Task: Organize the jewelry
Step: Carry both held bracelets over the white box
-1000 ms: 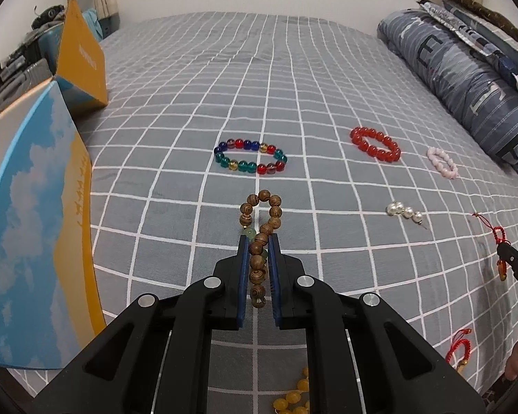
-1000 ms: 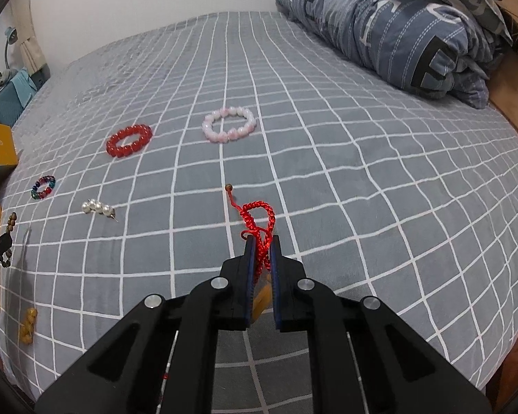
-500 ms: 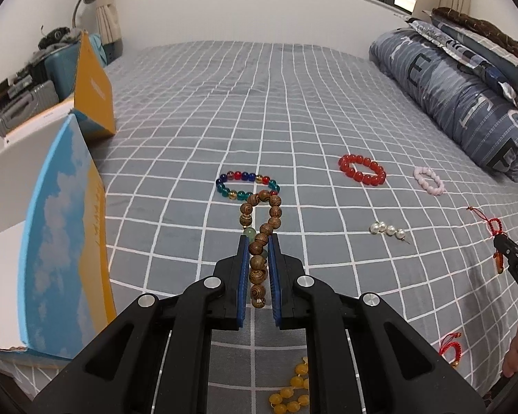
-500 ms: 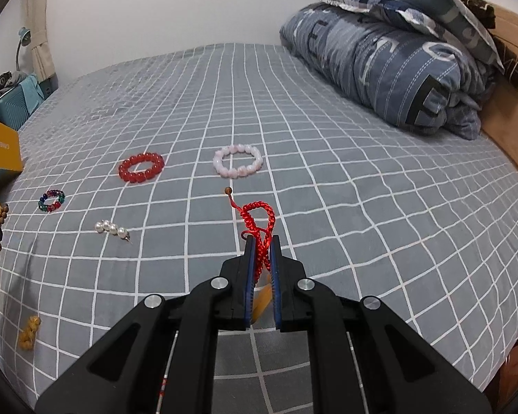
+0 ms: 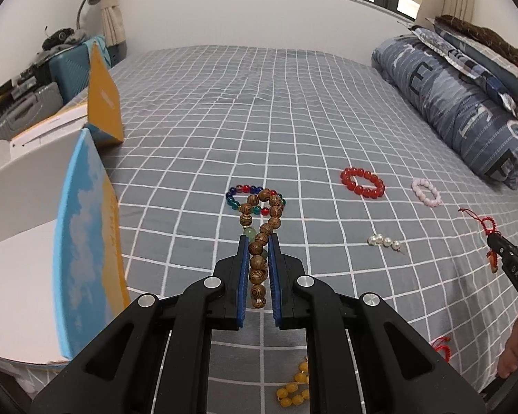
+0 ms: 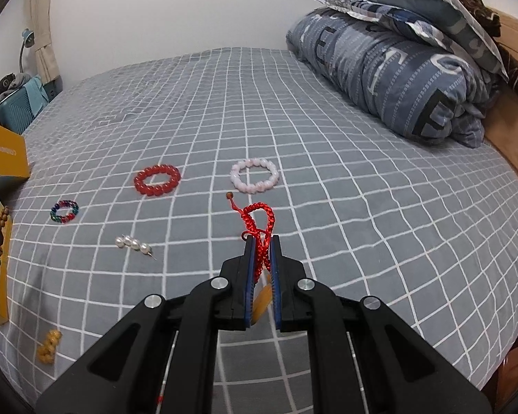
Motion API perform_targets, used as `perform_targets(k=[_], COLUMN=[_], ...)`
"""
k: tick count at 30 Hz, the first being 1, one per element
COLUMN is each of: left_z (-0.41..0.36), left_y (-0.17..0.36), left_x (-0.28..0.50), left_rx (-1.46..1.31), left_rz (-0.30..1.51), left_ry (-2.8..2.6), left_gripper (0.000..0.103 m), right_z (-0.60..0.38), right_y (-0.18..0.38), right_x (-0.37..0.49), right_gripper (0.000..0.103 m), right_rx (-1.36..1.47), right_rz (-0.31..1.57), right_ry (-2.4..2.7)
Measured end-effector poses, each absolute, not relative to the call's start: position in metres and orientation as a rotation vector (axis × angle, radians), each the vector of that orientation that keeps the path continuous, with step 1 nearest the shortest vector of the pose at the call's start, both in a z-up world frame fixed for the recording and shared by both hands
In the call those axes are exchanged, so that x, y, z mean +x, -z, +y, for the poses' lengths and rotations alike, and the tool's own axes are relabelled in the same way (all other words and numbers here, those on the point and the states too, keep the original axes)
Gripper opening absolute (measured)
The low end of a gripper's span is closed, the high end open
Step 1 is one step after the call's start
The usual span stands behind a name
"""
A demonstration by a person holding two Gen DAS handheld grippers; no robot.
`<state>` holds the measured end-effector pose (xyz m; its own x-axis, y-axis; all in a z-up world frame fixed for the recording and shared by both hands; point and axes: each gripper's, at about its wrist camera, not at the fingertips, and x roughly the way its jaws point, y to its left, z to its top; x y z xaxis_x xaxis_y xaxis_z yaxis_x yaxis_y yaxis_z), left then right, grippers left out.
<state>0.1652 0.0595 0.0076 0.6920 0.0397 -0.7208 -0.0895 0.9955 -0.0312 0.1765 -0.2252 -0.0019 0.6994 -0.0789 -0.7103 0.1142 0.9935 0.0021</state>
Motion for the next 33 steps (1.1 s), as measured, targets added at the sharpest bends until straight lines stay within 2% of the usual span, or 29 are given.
perform_targets(k=[15,24,33], left_z=[0.162,0.249,0.336], left_y=[-0.083,-0.096,-0.087], left_x=[0.131,0.097,0.053], left_rx=[-0.111,-0.132,-0.193], left_rz=[0.761,0.763,0.792], left_ry=[-0.2,-0.329,-0.459], left_gripper=[0.01,0.01,0.01], right_z=[-0.107,0.009,0.132], right_y=[-0.056,-0.078,-0.079], right_x=[0.191,0.183,0.163], right_gripper=[0.008,0.007,0.007], right_rx=[0.027,-0.03,-0.09], right_rz=[0.771,0.744,0.747], right_ry=[-0.045,-0.208,-0.374])
